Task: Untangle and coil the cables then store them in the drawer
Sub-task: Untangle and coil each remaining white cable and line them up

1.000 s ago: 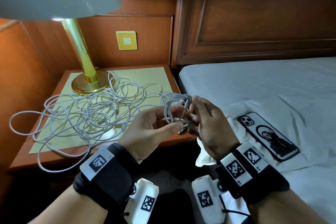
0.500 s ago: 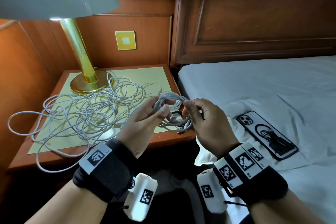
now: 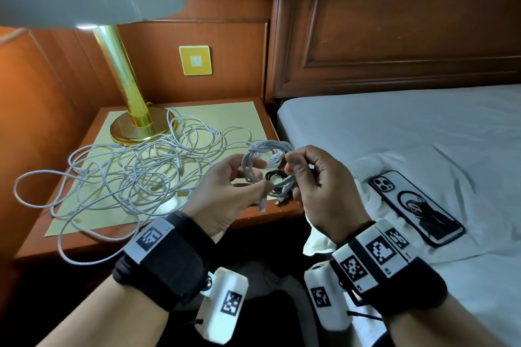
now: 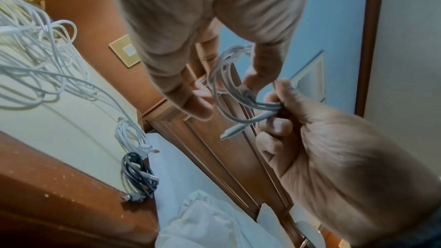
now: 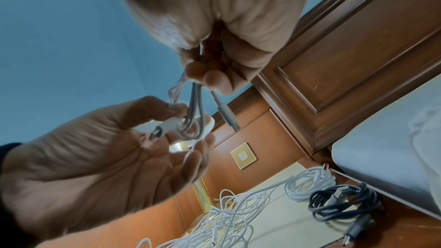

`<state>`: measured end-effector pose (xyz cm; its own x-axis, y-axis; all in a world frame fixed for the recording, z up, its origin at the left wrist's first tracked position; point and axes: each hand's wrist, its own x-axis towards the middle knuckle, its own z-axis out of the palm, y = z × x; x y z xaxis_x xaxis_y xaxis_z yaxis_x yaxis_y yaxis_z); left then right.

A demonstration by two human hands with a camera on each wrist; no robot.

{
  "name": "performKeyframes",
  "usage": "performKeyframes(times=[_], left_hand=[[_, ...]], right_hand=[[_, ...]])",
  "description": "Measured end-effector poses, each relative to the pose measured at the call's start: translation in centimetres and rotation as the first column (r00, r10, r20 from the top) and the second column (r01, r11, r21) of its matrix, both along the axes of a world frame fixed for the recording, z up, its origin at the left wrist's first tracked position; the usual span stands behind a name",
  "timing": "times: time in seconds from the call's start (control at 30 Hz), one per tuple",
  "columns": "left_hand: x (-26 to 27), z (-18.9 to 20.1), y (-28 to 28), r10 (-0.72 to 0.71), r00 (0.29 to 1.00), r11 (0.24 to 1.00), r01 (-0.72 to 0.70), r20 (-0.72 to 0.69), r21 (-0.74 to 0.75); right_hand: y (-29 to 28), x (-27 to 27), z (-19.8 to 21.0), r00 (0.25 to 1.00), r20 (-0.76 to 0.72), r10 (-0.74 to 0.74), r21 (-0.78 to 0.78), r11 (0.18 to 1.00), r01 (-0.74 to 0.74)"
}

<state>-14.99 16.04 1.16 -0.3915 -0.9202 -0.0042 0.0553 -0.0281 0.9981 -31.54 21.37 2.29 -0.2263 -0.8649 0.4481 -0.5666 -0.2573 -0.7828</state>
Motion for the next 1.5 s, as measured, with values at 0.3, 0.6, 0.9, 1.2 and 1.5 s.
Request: performKeyframes(times=[0.3,0.6,0.9,1.2,1.5], left_hand=[[1.0,1.1,0.2,-0.153,0.985,0.971,0.164,0.076,-0.174],[1.8,1.6,-0.7,0.071,0.946,0.724,0.170,0.317,-0.668],[1.7,0.5,-0.2,-0.064,0.977,0.918,0.138,0.205,-0.372],[1.4,-0.2,-0.8,-0.084,0.987,0.944,0.123,0.137,-0.305],[1.3,0.1,-0.7,-0.095,0.988,0.954,0.125,0.122,-0.272]], right_hand=[[0.0,-0.1,0.5,0.993,0.104,-0.048,0.024,0.999,0.046],[-0.1,-0.6,0.7,0.715,0.698,-0.025,0.233,0.953,-0.194],[0.1,-0.2,0.4,0.796,0.605,0.007,0.209,0.964,-0.167],[0.1,0.1,0.5,0.655,0.753,0.064,0.108,0.970,-0.219],[0.3,0.5,1.1,0.376,0.923,0.087,0.065,0.925,-0.375]])
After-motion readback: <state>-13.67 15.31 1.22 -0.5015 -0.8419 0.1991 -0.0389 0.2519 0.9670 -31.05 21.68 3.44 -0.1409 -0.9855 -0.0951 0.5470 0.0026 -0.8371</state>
